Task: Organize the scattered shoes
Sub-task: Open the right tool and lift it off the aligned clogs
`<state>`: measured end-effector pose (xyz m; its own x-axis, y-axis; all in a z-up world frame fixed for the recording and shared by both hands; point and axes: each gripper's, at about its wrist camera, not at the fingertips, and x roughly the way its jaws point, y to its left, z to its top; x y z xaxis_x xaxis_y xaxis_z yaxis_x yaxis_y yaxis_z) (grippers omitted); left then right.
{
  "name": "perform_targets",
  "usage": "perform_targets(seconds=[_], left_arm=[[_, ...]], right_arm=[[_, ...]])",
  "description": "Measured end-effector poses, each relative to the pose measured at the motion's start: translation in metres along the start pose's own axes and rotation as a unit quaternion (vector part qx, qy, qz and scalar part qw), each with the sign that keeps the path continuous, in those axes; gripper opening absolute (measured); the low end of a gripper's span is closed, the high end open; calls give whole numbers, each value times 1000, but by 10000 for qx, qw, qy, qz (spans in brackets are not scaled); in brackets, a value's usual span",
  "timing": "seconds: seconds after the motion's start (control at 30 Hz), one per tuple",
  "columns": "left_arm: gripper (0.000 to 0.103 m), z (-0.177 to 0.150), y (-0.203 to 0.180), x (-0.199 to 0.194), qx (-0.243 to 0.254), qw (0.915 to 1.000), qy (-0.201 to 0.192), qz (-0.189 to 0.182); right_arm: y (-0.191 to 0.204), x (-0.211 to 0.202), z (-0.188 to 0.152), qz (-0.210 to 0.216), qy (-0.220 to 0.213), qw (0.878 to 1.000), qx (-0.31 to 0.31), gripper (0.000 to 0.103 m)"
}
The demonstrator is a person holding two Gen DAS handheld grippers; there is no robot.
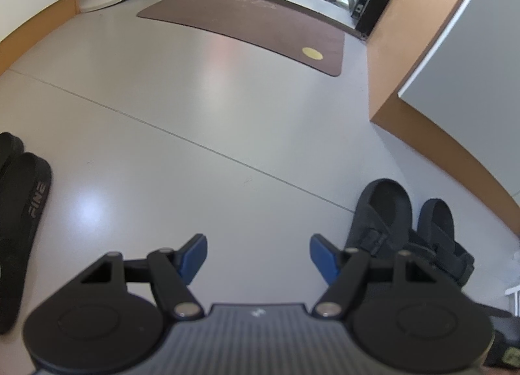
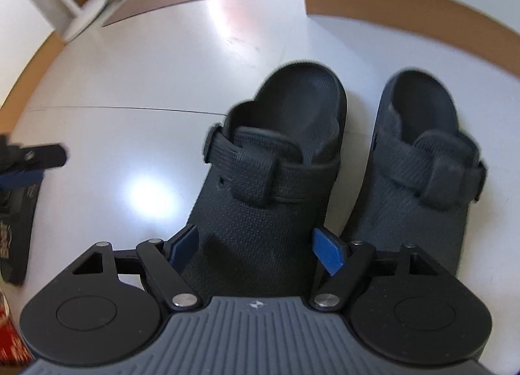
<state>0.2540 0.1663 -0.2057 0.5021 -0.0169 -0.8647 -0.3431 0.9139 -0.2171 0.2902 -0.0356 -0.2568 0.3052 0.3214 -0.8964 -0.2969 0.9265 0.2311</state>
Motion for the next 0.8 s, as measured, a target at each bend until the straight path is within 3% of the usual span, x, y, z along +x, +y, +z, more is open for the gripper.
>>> perform_targets(seconds=[0.13,0.27,0.5,0.8], left_arm=[[72,1,-4,-10,42,9999,-52,-89],[72,-1,-6,-12,58,9999,-53,-130],[73,-4,-11,-5,87,9999,25,-131],[73,-6,-9,7,125,9997,172,-136]], right_arm=[[-21,-38,3,-172,-524,9981,272,83],[-57,-60,-3,-696,-771,9912,823,88],[-93,-43,-18,-995,-575,9870,1125,92],[-84,-2,-25,-1055,-182,9900,915,91]])
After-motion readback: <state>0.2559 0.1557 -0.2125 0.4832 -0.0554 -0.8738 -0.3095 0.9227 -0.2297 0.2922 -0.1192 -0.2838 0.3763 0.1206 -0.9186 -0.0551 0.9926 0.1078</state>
